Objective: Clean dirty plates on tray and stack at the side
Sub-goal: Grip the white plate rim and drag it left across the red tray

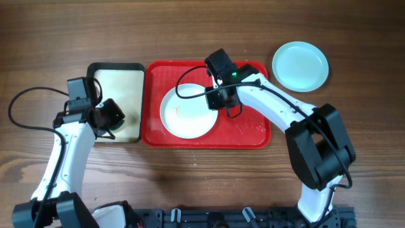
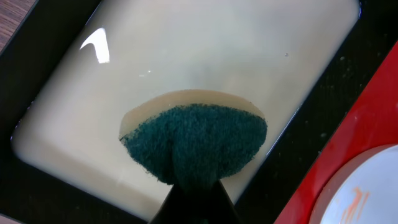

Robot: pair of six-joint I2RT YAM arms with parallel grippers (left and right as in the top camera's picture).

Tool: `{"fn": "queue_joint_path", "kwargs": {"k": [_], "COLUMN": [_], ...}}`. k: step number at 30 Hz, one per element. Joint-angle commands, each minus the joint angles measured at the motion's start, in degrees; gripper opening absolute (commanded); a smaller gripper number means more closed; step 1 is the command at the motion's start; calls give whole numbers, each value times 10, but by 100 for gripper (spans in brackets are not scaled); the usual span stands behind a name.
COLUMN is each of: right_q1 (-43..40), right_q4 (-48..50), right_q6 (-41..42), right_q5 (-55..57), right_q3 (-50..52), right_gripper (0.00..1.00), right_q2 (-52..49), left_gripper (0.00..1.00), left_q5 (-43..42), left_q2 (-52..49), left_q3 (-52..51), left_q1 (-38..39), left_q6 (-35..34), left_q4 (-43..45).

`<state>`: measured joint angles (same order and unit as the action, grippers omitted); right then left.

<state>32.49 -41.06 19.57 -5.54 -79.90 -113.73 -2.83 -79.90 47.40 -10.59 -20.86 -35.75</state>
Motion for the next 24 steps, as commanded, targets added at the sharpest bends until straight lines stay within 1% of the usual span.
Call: {"fn": "queue_joint_path", "kwargs": {"k": [1,2,10,24], "right_q1": [3,3,3,3], "right_q4": [7,12,41,55], "right_q6": [3,3,-1,-16], "right_q5": [-4,-4,-3,-2], "right_q3": [7,7,7,7], "right_gripper": [45,49,62,64], "right_q2": [14,14,14,14], "left_gripper": [4,4,4,4], "left_q5": [7,7,7,7], "left_q2": [10,10,10,10], "left_q3": [-3,-3,-3,-3], "left_q1": [2,2,2,2], "left_q6": [-6,-6,-5,-6], "left_q4": [2,3,3,4]}}
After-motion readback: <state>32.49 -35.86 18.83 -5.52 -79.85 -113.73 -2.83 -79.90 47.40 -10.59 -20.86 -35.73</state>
